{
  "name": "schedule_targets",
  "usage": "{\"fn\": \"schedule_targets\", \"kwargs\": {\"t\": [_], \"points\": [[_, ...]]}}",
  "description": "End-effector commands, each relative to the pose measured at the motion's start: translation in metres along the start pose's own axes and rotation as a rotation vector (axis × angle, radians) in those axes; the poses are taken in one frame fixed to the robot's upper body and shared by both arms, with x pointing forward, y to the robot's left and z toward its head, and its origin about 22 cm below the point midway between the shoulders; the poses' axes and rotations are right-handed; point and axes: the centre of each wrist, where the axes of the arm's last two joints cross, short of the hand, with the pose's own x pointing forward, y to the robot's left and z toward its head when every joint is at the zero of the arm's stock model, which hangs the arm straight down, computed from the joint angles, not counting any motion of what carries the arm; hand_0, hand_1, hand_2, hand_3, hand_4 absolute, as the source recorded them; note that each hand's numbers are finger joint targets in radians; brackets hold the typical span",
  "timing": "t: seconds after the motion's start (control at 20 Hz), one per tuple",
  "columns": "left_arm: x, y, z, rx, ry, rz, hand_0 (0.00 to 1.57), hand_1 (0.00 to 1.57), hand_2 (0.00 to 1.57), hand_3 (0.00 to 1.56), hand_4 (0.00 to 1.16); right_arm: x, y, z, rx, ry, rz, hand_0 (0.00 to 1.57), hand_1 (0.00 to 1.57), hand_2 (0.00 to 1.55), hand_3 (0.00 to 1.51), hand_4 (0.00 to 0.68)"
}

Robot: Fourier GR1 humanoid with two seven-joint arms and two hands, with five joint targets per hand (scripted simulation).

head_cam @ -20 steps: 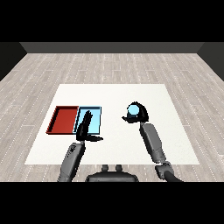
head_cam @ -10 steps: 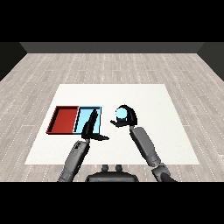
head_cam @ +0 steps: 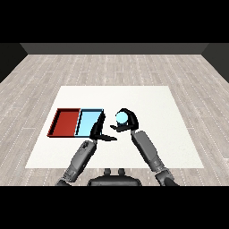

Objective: Pick the blue can and put it in the blue box

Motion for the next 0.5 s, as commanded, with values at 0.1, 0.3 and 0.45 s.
{"fn": "schedule_targets", "kwargs": {"t": [0.1, 0.3, 0.45], "points": [[-0.015, -0.001, -0.004, -0.006, 0.050, -0.021, 0.00, 0.00, 0.00, 0.00, 0.00, 0.001, 0.005, 0.014, 0.028, -0.024, -0.008, 1.40, 1.40, 1.44, 1.41, 0.675], [-0.019, -0.007, -0.014, -0.013, 0.061, 0.014, 0.00, 0.00, 0.00, 0.00, 0.00, 0.013, 0.007, 0.020, 0.051, -0.023, -0.024, 1.39, 1.39, 1.45, 1.41, 0.680], [-0.008, -0.023, -0.016, -0.019, 0.052, -0.004, 0.00, 0.00, 0.00, 0.00, 0.00, -0.005, 0.009, 0.012, 0.072, -0.021, -0.020, 1.40, 1.40, 1.45, 1.41, 0.677]]}}
